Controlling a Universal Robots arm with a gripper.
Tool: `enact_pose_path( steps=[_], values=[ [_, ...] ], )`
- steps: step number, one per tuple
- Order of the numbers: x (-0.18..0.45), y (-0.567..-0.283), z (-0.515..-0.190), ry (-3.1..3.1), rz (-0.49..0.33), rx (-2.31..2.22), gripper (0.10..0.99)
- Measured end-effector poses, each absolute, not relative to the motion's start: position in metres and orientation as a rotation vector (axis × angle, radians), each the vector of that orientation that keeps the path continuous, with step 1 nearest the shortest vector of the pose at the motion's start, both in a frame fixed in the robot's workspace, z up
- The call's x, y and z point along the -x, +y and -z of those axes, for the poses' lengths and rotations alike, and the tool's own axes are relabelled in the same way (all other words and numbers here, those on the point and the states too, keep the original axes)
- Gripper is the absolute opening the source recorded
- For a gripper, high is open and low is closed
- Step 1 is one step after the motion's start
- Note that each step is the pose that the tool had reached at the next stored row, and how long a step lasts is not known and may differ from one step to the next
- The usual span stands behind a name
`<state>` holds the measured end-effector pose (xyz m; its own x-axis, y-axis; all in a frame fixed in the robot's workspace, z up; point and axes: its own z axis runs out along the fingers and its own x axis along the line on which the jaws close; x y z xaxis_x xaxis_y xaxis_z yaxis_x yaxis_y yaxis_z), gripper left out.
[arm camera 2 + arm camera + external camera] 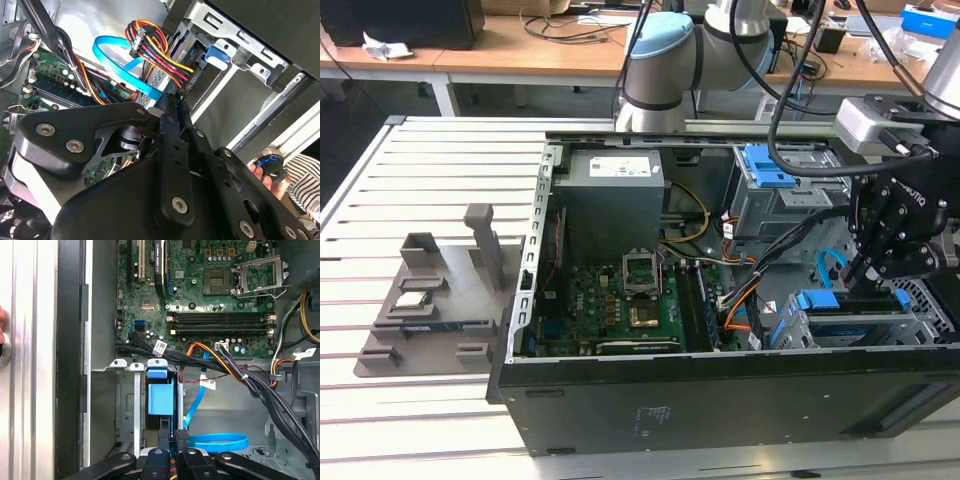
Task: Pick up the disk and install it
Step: 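Insert the second disk wire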
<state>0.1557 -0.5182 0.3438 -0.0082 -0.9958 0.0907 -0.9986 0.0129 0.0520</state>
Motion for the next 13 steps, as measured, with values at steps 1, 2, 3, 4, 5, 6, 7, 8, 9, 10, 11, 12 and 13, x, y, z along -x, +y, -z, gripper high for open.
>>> enact_pose_path(
  steps=[1,2,3,4,5,6,7,8,9,10,11,12,13],
  values=[
    [-0.1557,-0.5182,-0.3434,-2.16,-0.041,-2.139,0.161],
    [-0.1559,-0.5183,-0.3429,-2.158,-0.042,-2.141,0.161],
    [-0.1563,-0.5183,-0.3423,-2.157,-0.042,-2.142,0.161],
    [-0.1567,-0.5183,-0.3421,-2.156,-0.042,-2.143,0.161],
    [-0.157,-0.5183,-0.3418,-2.156,-0.042,-2.143,0.161],
    [-0.157,-0.5182,-0.3413,-2.156,-0.041,-2.143,0.161],
    [-0.1571,-0.5183,-0.3402,-2.155,-0.042,-2.144,0.161],
    [-0.1572,-0.5184,-0.339,-2.154,-0.042,-2.144,0.161],
    [-0.1572,-0.5184,-0.3382,-2.154,-0.042,-2.144,0.161],
    [-0.1572,-0.5185,-0.3367,-2.154,-0.043,-2.144,0.161],
    [-0.1572,-0.5187,-0.3346,-2.153,-0.044,-2.144,0.161],
    [-0.1572,-0.5187,-0.3341,-2.154,-0.043,-2.145,0.161],
    [-0.1572,-0.5187,-0.3341,-2.154,-0.043,-2.145,0.161]
  ],
)
